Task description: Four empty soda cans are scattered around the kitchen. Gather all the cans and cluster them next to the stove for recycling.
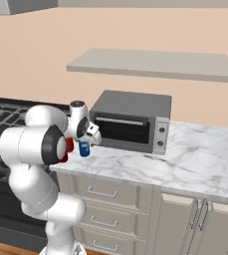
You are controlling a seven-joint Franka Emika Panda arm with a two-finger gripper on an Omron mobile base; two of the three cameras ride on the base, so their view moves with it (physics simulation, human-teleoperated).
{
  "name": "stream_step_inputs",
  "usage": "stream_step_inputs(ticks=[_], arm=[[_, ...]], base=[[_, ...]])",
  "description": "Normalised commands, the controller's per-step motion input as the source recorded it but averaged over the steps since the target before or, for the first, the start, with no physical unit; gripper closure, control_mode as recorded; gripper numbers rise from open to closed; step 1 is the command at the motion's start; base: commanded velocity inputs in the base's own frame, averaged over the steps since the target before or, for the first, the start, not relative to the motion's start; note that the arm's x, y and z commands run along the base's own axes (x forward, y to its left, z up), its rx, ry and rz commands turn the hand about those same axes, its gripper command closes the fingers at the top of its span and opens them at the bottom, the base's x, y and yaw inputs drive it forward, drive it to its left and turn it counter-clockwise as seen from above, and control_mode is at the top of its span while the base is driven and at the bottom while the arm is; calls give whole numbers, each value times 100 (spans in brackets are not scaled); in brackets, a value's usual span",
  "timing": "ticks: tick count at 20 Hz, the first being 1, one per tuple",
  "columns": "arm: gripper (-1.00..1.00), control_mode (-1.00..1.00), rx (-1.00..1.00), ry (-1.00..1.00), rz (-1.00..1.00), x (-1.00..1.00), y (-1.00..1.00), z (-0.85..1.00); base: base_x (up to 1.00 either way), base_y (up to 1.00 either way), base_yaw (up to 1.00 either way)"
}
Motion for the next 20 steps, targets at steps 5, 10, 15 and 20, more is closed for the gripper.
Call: stream_step_inputs(ticks=[5, 10, 15, 20], arm=[[-100, -100, 1, 0, 0, -14, -2, 32], [-100, -100, 5, 3, 0, -33, -9, 38], [-100, -100, 1, 0, 0, -54, 0, 30], [-100, -100, 0, 3, 1, -60, 0, 28]], base=[[0, 0, 0], [0, 0, 0], [0, 0, 0], [0, 0, 0]])
